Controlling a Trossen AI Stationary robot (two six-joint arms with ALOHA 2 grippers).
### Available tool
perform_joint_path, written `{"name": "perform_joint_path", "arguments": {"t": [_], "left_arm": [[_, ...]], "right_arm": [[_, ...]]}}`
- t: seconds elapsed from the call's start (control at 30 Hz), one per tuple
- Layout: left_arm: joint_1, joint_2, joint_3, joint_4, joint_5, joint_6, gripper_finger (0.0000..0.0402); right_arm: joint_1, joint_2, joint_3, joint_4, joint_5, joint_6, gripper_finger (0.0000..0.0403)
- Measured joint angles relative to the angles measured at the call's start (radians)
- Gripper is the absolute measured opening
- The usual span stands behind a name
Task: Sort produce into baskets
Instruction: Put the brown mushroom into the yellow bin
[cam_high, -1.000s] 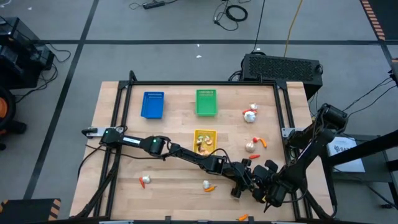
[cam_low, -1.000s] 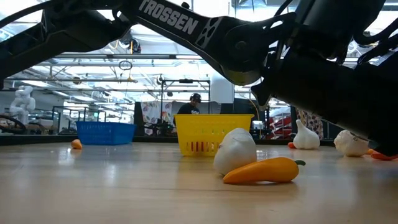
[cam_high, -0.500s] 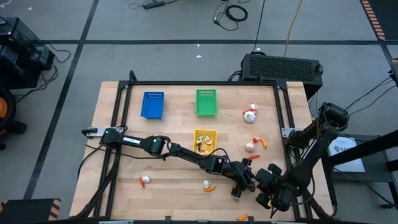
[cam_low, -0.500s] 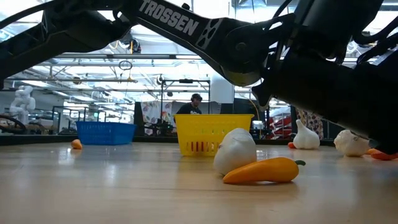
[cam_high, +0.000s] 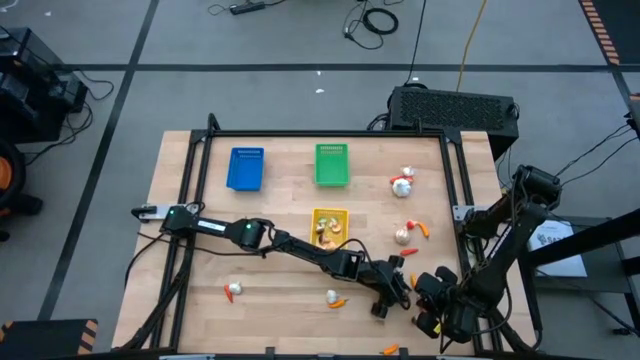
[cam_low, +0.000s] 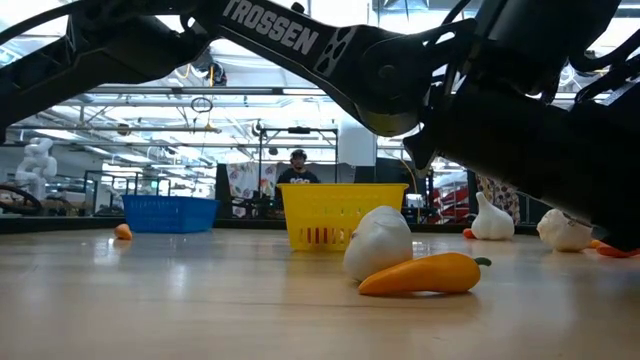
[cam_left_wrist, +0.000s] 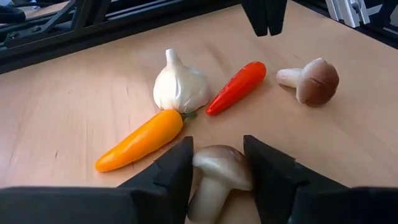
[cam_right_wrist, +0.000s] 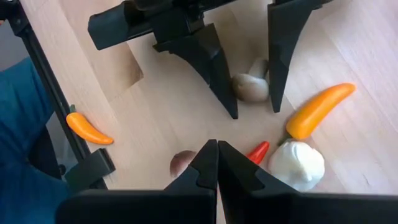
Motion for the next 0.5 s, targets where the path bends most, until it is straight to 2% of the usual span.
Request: {"name": "perform_joint_path", "arguments": {"t": [0.23,0.5], "left_arm": [[0.002,0.000,0.000,-0.008,-0.001,-0.048,0.0104],[0.001,-0.049,-0.002,-0.136,0.038,-0.073,0.0098]], "right_arm": [[0.000,0.000,0.000,0.004,0.000,-0.007,0.0000],[0.000,0.001,0.001,0.003,-0.003,-0.026,0.0000]]}}
